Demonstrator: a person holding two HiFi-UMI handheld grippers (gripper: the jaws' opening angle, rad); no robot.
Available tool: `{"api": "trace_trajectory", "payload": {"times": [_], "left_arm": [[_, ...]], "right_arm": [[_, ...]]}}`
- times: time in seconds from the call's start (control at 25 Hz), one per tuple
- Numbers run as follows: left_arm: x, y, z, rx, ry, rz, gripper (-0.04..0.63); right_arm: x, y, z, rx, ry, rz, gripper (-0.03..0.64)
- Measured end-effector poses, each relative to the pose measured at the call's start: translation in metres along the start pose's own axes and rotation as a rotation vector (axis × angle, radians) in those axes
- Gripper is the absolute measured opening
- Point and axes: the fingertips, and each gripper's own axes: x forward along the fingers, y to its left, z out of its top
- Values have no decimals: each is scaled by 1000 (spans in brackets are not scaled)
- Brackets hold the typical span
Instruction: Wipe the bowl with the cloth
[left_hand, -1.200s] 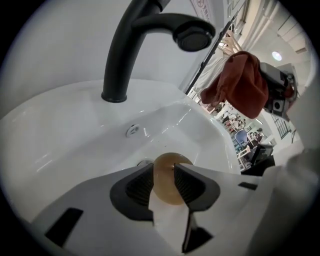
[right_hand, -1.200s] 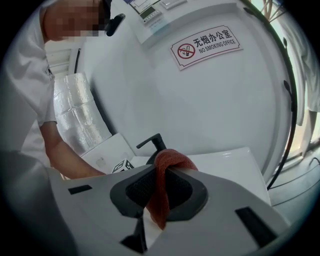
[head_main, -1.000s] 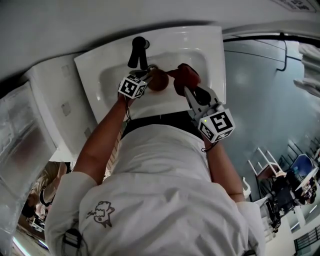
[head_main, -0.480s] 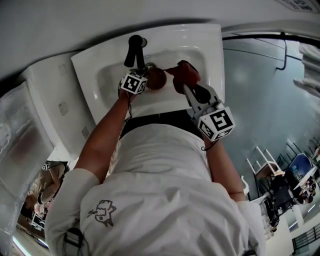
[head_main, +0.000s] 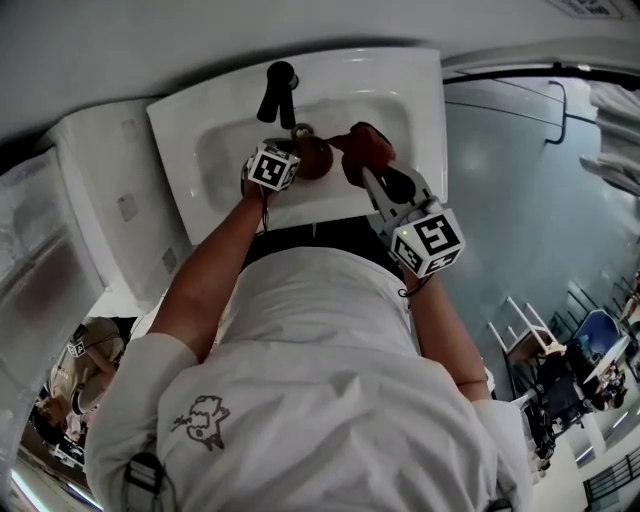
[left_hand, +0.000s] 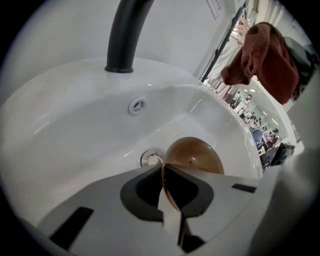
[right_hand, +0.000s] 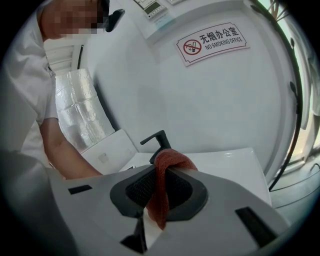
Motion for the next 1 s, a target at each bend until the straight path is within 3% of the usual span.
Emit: {"api": "trace_trajectory", "payload": {"times": [0.28, 0.6, 0.72, 1.0], "left_arm": [[-63, -17, 30, 19, -112, 36, 20], [-160, -31, 63, 52, -278, 101, 20], [-194, -36, 78, 64, -344, 104, 20], [-267, -73, 120, 139, -483, 65, 20]], "right_arm": [[9, 37, -8, -64, 28, 33, 54], [38, 100, -18, -236, 132, 62, 54], [52, 110, -10, -339, 184, 1, 54], [70, 102, 28, -651, 332, -278, 54]]}}
